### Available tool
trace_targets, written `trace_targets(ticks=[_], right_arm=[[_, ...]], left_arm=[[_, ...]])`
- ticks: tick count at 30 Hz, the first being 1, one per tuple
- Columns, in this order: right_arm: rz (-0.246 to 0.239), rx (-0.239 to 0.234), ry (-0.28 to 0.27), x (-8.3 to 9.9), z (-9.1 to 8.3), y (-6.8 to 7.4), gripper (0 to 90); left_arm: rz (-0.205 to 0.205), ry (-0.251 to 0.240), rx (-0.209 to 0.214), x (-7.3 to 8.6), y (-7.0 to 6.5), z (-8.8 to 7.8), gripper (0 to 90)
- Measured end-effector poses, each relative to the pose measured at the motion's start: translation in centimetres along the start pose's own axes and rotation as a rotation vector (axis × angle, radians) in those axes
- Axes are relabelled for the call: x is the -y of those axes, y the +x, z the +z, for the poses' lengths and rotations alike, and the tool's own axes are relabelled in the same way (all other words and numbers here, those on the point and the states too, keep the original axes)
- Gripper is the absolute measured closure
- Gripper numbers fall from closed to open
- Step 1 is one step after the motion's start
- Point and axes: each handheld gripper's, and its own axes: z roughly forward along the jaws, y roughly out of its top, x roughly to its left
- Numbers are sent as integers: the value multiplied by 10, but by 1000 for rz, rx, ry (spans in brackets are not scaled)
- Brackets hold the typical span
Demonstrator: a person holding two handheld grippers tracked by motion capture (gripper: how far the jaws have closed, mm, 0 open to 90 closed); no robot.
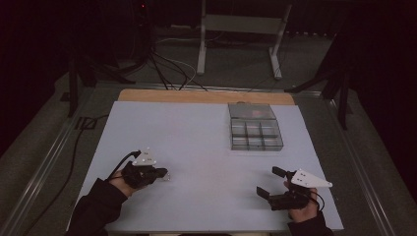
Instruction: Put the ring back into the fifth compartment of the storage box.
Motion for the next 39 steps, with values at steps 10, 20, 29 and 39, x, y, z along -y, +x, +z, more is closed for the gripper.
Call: trace_targets(ticks=[10, 20, 29, 39], right_arm=[[3, -1, 2, 0, 1, 0, 0], [-4, -4, 5, 1, 1, 0, 0], [-7, -5, 6, 1, 1, 1, 0], [-6, -7, 3, 1, 1, 0, 0]], left_arm=[[68, -15, 52, -27, -7, 16, 900], [102, -21, 87, -53, -10, 33, 900], [121, -35, 116, -75, -11, 45, 900], [145, -56, 142, -100, -12, 58, 900]])
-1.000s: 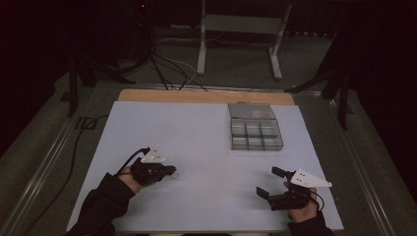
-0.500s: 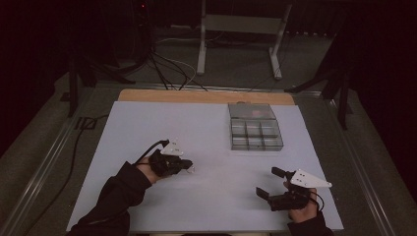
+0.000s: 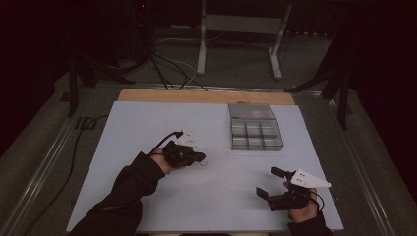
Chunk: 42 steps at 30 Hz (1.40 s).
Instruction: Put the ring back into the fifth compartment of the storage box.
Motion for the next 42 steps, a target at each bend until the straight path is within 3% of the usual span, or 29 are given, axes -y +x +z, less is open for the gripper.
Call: trace_targets(ticks=[11, 18, 31, 38, 42], right_arm=[[3, -3, -3, 0, 0, 0, 0], [2, -4, -3, 0, -1, 0, 0], [8, -8, -9, 0, -2, -1, 0], [7, -11, -11, 0, -3, -1, 0], [8, -11, -12, 0, -3, -1, 0]], left_arm=[[7, -27, 35, -21, 0, 19, 900], [14, -48, 40, -35, 0, 33, 899], [-11, -96, 52, -67, 6, 53, 899], [5, -106, 54, -85, 8, 64, 899], [-11, -121, 57, -94, 12, 70, 899]])
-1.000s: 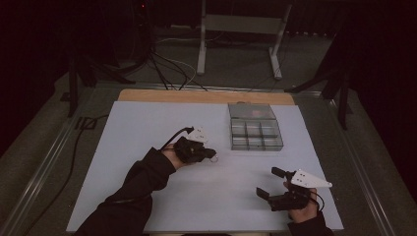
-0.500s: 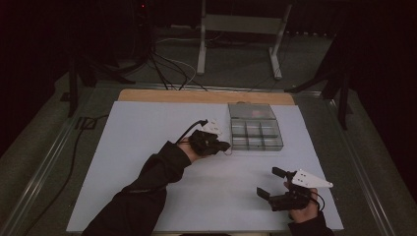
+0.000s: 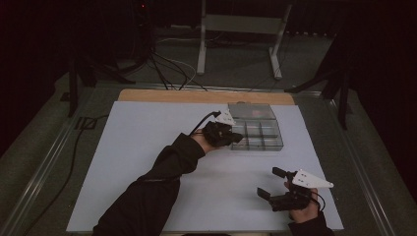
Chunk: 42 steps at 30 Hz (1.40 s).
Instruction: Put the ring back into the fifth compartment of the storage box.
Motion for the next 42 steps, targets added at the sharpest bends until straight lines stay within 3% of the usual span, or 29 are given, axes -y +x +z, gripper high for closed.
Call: trace_targets(ticks=[13, 19, 24, 27, 37, 38, 41, 42], right_arm=[[-1, -4, -3, 0, -1, 0, 0], [2, -7, -3, 0, -1, 0, 0], [8, -7, -8, 0, -2, -1, 0], [8, -9, -8, 0, -3, 0, 0], [9, -14, -8, 0, -3, 0, 0], [9, -14, -10, 0, -4, -1, 0], [8, -14, -9, 0, -4, -1, 0], [8, -15, -7, 0, -4, 0, 0]], left_arm=[[-8, -25, 4, -23, 4, 30, 899], [-35, -42, 9, -32, 7, 45, 898], [-30, -39, -17, -35, 10, 57, 898], [-65, -56, -18, -37, 14, 62, 898], [-118, -46, -75, -34, 25, 80, 892], [-116, -39, -72, -33, 26, 82, 883], [-107, -13, -88, -32, 24, 85, 637], [-107, -13, -88, -32, 24, 85, 637]])
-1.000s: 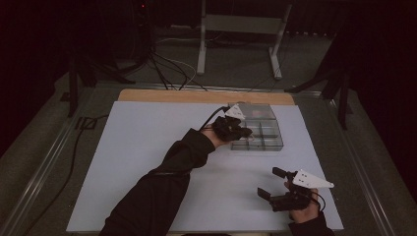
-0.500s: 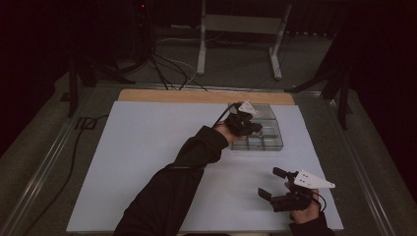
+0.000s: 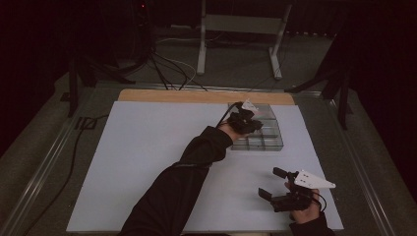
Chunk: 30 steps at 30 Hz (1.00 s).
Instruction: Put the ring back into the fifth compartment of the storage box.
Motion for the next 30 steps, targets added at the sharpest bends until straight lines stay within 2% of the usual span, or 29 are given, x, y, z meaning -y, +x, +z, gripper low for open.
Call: trace_targets(ticks=[1, 2, 4, 6, 7, 8, 10, 11, 12, 15, 17, 22, 23, 26, 30], right_arm=[[0, 0, 0, 0, 0, 0, 0], [1, -1, -2, 0, 0, 0, 0], [-1, -1, -1, 0, 0, 0, 0], [0, -1, 0, 0, 0, 0, 0], [0, -2, -1, 0, 0, 0, 0], [0, -1, -1, 0, 0, 0, 0], [0, -2, 1, 0, 0, 1, 0], [0, -2, 1, 0, 0, 1, 0], [0, -1, 3, 0, 0, 0, 0], [1, 1, 2, 0, 1, 1, 0], [-3, 2, 7, 0, 1, 0, 0], [-5, 3, 6, 0, 2, 1, 0], [-5, 3, 6, 0, 2, 1, 0], [-3, 3, 5, 0, 2, 1, 0], [-1, 2, 9, 0, 3, 1, 0]], left_arm=[[-32, 25, 33, 1, 0, -2, 637], [-31, 32, 44, 0, 0, -3, 399], [-27, 26, 28, 0, -1, -7, 314], [-50, 22, 36, 0, -1, -12, 191], [-47, 18, 38, 0, -2, -15, 164], [-46, 20, 58, 1, -2, -18, 139], [-53, 20, 88, 2, -3, -24, 21], [-53, 20, 88, 2, -3, -24, 16], [-56, 9, 106, 5, -4, -30, 16], [-33, 3, 119, 8, -5, -41, 6], [-34, -20, 135, 10, -5, -50, 7], [-20, -43, 139, 15, -4, -72, 6], [-20, -43, 139, 15, -4, -72, 6], [-13, -57, 139, 20, -3, -88, 6], [-34, -83, 150, 27, 1, -104, 6]])
